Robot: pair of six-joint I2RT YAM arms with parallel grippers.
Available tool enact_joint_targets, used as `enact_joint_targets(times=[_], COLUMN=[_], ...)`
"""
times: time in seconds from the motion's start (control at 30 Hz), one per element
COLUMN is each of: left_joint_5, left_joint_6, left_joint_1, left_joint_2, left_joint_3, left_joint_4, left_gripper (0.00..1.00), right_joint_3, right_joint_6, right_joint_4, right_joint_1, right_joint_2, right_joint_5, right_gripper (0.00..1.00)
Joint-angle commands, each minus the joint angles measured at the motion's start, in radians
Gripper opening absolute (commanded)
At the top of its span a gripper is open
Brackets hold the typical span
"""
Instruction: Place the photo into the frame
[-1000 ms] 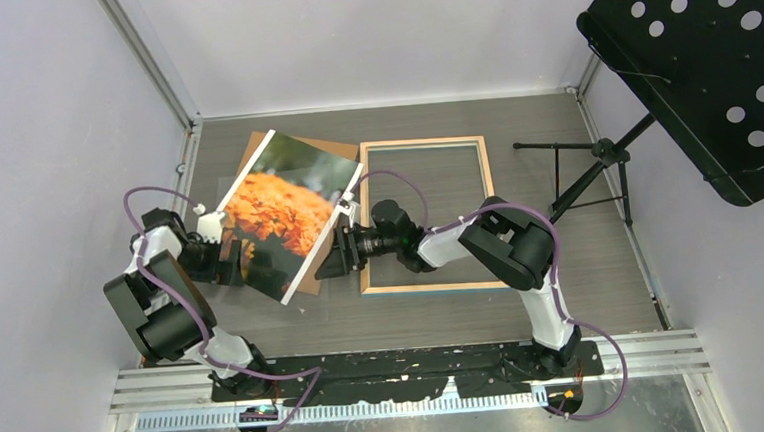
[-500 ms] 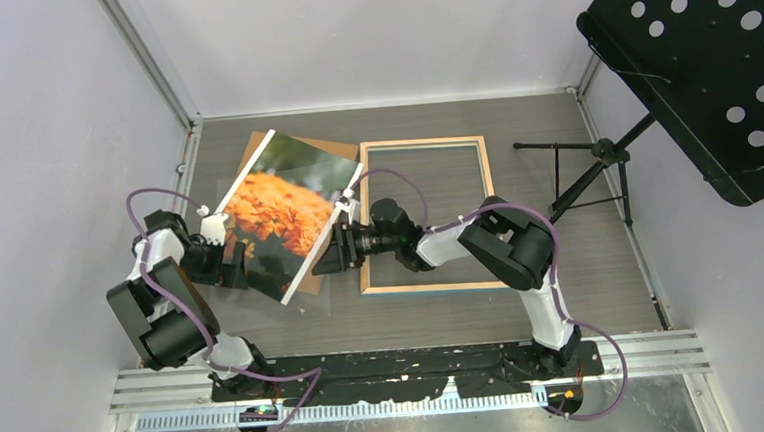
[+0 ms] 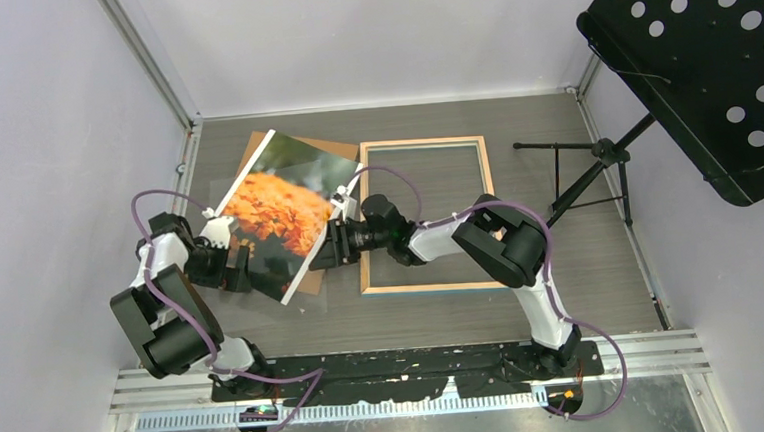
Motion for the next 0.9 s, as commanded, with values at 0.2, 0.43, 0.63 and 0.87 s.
enact_joint_targets(times=[0.2, 0.43, 0.63, 0.87], left_joint_5=[0.017, 0.034, 0.071, 0.173], left_joint_6=[0.018, -0.026, -0.077, -0.175], left_joint_1=[-0.005, -0.004, -0.004, -0.004], left_joint_2=[-0.038, -0.049, -0.083, -0.1], left_joint_3=[-0.005, 0.033, 0.108, 0.183], left_joint_4=[-0.002, -0.008, -0.029, -0.039], left_gripper=[1.0, 1.0, 1.0, 1.0], right_joint_3=[0.067, 0.026, -0.024, -0.102], right_joint_6=[-0.053, -0.076, -0.096, -0.104], right_joint_4=[-0.08, -0.108, -0.115, -0.113], right_joint_1=[-0.004, -0.035, -0.081, -0.152], right_joint_2=[-0.002, -0.06, -0.159, -0.297], right_joint_5=[0.034, 0.06, 0.061, 0.053], right_gripper=[0.07, 0.06, 0.06, 0.06])
